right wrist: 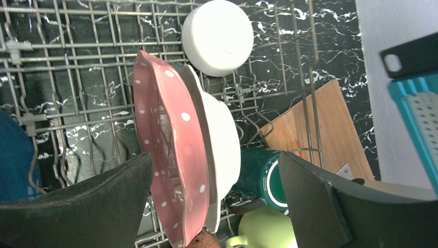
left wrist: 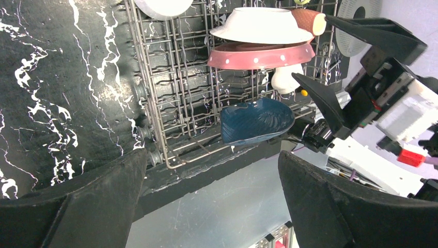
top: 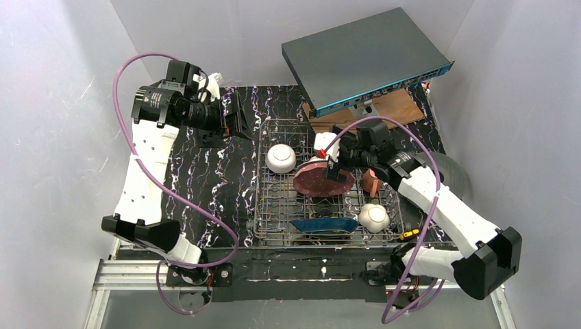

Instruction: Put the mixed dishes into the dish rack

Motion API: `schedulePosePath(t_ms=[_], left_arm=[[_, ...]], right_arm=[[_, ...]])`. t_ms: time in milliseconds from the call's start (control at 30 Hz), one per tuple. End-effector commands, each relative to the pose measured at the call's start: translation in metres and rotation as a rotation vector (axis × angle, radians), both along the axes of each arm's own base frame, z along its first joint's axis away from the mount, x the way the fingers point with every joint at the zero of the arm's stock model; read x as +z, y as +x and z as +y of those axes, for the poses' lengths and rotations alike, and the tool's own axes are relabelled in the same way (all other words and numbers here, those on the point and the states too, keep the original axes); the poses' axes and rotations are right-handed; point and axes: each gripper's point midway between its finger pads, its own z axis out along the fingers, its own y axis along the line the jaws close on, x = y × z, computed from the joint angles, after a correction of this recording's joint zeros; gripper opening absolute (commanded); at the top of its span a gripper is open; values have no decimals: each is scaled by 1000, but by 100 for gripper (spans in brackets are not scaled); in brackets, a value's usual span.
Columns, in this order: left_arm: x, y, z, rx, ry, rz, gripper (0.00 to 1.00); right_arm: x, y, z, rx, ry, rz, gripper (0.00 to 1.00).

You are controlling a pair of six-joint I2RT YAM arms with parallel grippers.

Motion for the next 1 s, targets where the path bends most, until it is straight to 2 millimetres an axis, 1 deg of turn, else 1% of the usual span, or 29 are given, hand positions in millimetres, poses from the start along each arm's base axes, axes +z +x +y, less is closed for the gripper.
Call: schedulePosePath(t_ms=[0, 133, 200, 300, 367, 400, 433, 500, 567, 667, 700, 733, 833, 967], left_arm=[[13, -9, 6, 32, -4, -50, 98], [21, -11, 9, 73, -14, -93, 98], [25, -14, 11, 98, -24, -115, 98], [33, -20, 15, 146, -42, -163, 98], [42, -27, 19, 176, -62, -210, 97], [46, -31, 21, 191, -70, -239, 98], [50, -35, 25, 210, -77, -275, 97], [58, -42, 31, 247, -94, -350, 98], [64, -50, 37, 279, -112, -417, 98], [77, -63, 43, 295, -146, -523, 98], [81, -69, 45, 291, -150, -564, 98], [86, -76, 48, 286, -150, -604, 98], [101, -98, 64, 286, -112, -735, 98], [128, -128, 90, 325, -47, -907, 98]], right_arm=[[51, -3, 3, -52, 129, -42, 98], [84, -1, -3, -170, 259, -52, 98], [108, 0, -9, -260, 360, -54, 98], [152, -1, -24, -399, 550, -51, 98], [178, -7, -36, -488, 686, -28, 98], [190, -13, -44, -520, 747, -20, 98], [197, -17, -50, -554, 789, 2, 98], [207, -24, -61, -625, 838, 57, 98], [213, -32, -67, -650, 832, 97, 98], [223, -43, -76, -671, 840, 115, 98], [228, -46, -82, -690, 851, 106, 98], [233, -48, -89, -718, 865, 100, 98], [242, -58, -117, -834, 923, 91, 98], [250, -88, -156, -892, 1001, 23, 98]])
